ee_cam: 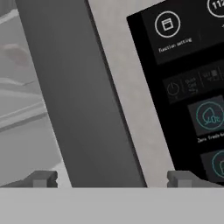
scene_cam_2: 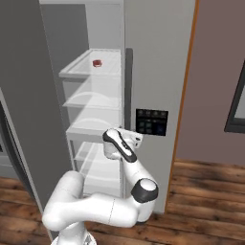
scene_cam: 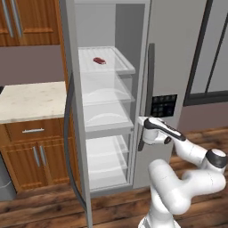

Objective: There's a chicken drumstick in the fridge that needs to be moved to the freezer for freezing. Pick up the chicken drumstick from the fridge, place it on any shelf in the freezer, and close the fridge and freezer doors when done.

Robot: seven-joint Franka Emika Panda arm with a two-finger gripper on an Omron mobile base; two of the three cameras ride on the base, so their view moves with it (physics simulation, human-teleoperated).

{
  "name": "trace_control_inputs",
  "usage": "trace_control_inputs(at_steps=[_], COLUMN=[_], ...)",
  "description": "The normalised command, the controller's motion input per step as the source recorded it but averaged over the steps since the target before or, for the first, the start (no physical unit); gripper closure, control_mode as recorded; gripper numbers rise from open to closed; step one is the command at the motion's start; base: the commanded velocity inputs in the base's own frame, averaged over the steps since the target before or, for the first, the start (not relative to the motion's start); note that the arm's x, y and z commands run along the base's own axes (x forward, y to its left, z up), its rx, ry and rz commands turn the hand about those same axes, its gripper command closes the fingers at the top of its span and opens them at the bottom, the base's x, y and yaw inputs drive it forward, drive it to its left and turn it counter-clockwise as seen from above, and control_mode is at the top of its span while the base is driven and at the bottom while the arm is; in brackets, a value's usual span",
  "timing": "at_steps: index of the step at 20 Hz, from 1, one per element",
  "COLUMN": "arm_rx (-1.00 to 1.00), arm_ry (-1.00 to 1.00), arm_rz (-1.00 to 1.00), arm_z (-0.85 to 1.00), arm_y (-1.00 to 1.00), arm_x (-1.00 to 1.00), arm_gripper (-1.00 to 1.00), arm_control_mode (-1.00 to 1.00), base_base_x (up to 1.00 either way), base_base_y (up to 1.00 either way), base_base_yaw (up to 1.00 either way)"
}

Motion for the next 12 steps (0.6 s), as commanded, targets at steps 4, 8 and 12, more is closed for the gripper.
trace_control_inputs(at_steps=[4, 8, 12], arm_rx=[0.03, 0.00, 0.00], arm_ry=[-0.15, -0.22, -0.27], arm_rz=[-0.11, -0.09, -0.01], arm_z=[0.73, 0.68, 0.45], arm_y=[-0.02, 0.00, 0.02], arm_x=[-0.13, -0.42, -0.91], arm_gripper=[-1.00, -1.00, -1.00], arm_control_mode=[-1.00, -1.00, -1.00], base_base_x=[0.00, 0.00, 0.00], base_base_y=[0.00, 0.00, 0.00], base_base_yaw=[0.00, 0.00, 0.00])
